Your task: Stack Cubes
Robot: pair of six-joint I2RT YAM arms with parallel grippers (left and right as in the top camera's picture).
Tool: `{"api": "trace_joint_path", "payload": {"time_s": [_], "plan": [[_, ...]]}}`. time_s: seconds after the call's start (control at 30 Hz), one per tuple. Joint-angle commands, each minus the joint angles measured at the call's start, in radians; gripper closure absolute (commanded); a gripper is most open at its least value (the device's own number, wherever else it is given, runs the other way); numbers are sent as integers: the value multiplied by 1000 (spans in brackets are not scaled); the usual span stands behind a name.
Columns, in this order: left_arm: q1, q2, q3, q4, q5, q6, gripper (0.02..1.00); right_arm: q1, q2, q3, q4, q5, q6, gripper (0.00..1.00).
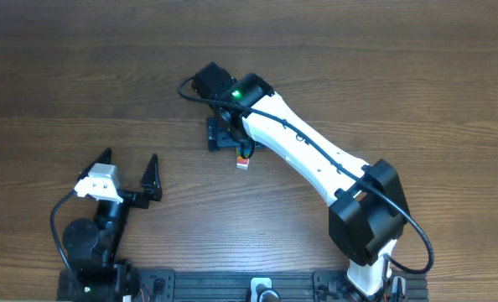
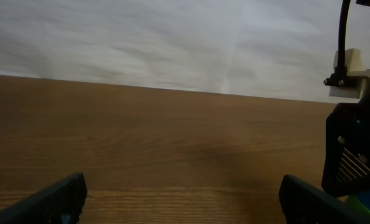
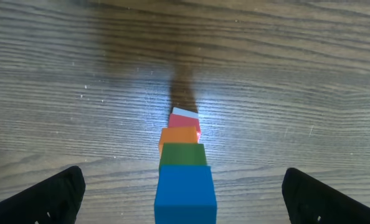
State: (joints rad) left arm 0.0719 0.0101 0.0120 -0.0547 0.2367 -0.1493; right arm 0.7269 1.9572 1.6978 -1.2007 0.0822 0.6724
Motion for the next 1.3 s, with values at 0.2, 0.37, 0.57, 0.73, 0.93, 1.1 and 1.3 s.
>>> {"api": "trace_joint_path", "payload": {"time_s": [0.2,0.37,0.57,0.73,0.93,1.1,1.3], "plan": [[5,-7,-6,2,13,15,18,-46,5,11,-3,74,-23,7],[5,-7,-6,3,13,15,18,-54,5,11,13,112,-27,7],[5,-7,-6,2,13,15,18,-69,4,11,155,206,-195,7],[5,-7,-6,3,13,15,18,-100,-16,11,358,300,-245,9],[5,-7,-6,2,13,15,18,-186,-111,11,516,400,-288,9],[5,-7,-6,3,13,15,18,-311,-226,11,542,405,-289,7],[5,-7,-6,2,13,15,18,-436,-367,4,523,367,-428,9]]}}
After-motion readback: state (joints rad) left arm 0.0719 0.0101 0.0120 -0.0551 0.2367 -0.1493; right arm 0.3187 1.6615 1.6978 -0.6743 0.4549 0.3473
